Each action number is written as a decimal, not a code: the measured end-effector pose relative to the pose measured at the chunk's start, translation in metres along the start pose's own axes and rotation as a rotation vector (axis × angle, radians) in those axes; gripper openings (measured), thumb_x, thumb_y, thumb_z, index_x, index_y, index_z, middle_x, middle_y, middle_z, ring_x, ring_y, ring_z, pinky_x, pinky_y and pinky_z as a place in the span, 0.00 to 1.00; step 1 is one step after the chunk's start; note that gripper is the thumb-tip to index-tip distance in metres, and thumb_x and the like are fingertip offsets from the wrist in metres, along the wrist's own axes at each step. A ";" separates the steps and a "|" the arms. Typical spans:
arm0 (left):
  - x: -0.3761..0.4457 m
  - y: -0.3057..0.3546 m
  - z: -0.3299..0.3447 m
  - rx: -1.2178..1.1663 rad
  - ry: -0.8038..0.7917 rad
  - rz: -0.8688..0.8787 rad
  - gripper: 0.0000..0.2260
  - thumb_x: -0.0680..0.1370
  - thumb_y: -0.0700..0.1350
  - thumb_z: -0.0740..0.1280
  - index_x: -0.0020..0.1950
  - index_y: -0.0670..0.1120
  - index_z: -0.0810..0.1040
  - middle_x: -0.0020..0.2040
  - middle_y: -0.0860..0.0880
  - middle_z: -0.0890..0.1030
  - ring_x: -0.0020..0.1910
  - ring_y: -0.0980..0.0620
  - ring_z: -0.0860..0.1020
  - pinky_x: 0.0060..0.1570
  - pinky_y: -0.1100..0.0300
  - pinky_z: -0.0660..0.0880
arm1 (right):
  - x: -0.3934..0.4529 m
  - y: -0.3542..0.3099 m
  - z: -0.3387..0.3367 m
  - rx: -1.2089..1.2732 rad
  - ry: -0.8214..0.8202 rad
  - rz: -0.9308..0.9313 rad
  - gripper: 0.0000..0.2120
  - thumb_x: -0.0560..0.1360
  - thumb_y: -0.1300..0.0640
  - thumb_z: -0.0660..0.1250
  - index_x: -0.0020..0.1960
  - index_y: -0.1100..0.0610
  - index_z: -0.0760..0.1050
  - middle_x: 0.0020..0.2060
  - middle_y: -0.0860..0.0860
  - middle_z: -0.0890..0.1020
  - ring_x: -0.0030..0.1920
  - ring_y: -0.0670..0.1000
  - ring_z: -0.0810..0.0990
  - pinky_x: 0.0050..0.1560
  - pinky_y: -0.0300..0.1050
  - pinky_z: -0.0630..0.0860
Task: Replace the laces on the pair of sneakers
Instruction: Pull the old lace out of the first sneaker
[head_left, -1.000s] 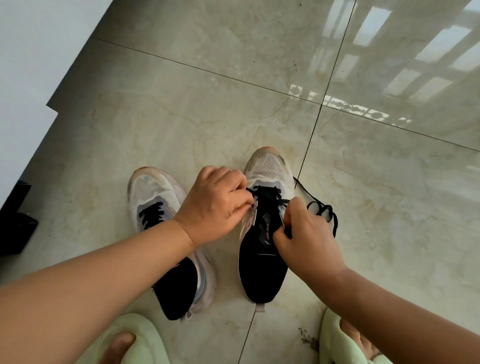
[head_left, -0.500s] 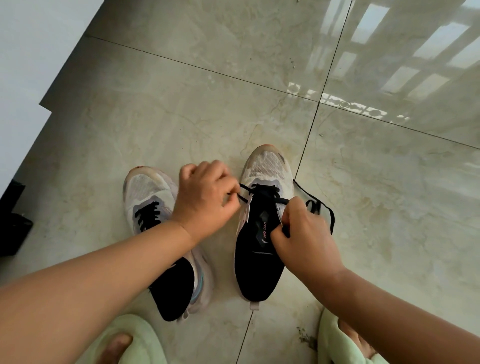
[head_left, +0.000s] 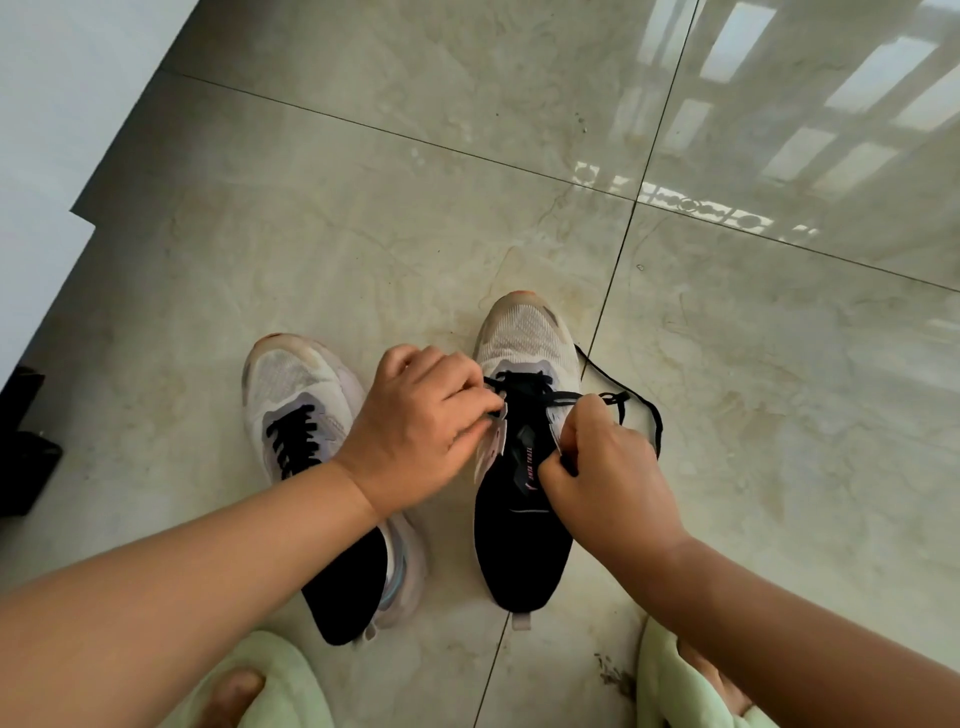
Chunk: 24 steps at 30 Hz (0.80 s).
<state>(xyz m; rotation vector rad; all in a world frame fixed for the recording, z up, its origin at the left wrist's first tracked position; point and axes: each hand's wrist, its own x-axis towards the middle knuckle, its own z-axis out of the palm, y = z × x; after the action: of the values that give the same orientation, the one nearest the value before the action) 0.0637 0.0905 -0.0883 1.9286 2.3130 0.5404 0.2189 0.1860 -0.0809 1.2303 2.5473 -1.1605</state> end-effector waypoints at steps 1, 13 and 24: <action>0.001 -0.001 0.000 0.013 0.014 0.011 0.04 0.71 0.45 0.68 0.42 0.48 0.83 0.39 0.51 0.78 0.40 0.49 0.75 0.47 0.55 0.62 | 0.000 0.000 0.000 -0.003 0.000 -0.002 0.09 0.71 0.62 0.61 0.39 0.56 0.61 0.27 0.48 0.69 0.27 0.47 0.66 0.25 0.41 0.59; 0.003 -0.051 0.000 0.084 0.001 -0.645 0.01 0.69 0.42 0.71 0.39 0.47 0.81 0.44 0.48 0.75 0.46 0.46 0.75 0.49 0.56 0.57 | -0.001 0.001 0.000 0.008 -0.002 0.002 0.09 0.72 0.61 0.61 0.38 0.55 0.60 0.27 0.50 0.69 0.28 0.49 0.66 0.26 0.44 0.61; -0.002 -0.011 -0.004 -0.012 -0.077 -0.195 0.12 0.67 0.46 0.67 0.48 0.47 0.82 0.45 0.47 0.76 0.44 0.47 0.76 0.48 0.55 0.63 | -0.001 0.001 0.000 0.002 0.004 -0.002 0.10 0.71 0.62 0.61 0.38 0.55 0.60 0.27 0.50 0.69 0.27 0.48 0.66 0.26 0.43 0.61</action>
<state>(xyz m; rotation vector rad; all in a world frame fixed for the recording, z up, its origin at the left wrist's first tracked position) 0.0524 0.0859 -0.0886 1.6631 2.4066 0.4518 0.2201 0.1860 -0.0808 1.2320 2.5511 -1.1627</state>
